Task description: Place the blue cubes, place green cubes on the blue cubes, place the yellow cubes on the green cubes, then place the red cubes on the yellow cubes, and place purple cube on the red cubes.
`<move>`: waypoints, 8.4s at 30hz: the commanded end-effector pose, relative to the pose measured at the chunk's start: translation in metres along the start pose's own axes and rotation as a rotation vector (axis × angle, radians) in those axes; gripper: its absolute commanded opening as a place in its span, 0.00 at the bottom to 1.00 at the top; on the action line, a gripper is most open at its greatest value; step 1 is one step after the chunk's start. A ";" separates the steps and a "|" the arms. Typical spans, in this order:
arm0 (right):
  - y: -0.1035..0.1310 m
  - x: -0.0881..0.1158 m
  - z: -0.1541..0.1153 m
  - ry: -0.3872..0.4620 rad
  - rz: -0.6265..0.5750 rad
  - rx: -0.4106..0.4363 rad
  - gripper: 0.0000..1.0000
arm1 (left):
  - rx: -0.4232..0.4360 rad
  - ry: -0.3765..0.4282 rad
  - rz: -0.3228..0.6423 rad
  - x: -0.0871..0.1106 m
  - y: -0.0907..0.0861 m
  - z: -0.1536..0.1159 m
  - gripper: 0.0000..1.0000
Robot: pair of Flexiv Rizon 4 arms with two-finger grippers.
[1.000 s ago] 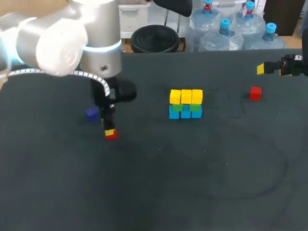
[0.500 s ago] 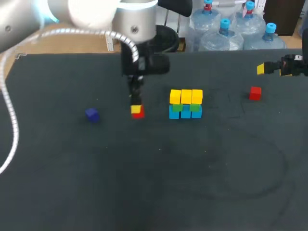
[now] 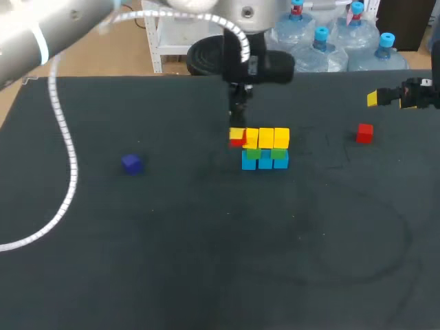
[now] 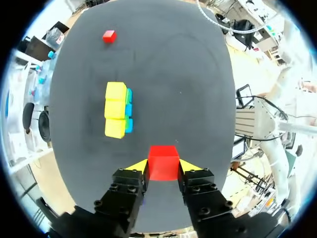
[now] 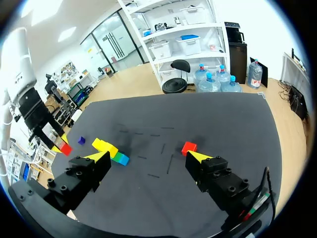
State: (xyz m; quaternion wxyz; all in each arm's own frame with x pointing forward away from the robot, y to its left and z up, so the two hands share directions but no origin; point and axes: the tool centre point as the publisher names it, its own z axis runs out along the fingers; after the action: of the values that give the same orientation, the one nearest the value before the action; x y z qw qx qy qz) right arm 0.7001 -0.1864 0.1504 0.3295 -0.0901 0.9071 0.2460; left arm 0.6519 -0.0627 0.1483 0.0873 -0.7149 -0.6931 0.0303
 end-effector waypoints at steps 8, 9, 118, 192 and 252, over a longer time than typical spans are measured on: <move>0.000 0.000 0.000 -0.001 0.000 0.001 1.00 | -0.058 0.108 0.029 -0.022 0.014 -0.003 0.00; 0.000 0.000 0.000 -0.001 0.000 0.001 1.00 | -0.063 0.108 0.028 -0.023 0.016 -0.003 0.00; 0.000 0.000 0.000 -0.001 0.000 0.001 1.00 | -0.044 -0.004 0.051 -0.038 0.078 0.038 0.13; 0.000 0.000 0.000 -0.001 0.000 0.001 1.00 | -0.138 -0.105 -0.401 0.146 -0.056 0.020 1.00; 0.000 0.000 0.000 -0.001 0.000 0.001 1.00 | -0.142 -0.205 -0.464 0.178 -0.021 0.010 1.00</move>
State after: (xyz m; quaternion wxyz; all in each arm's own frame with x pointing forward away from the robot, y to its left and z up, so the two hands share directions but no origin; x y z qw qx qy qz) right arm 0.7001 -0.1864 0.1504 0.3295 -0.0901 0.9071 0.2460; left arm 0.6184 0.1239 0.1530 -0.1060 -0.5310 -0.8386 0.0599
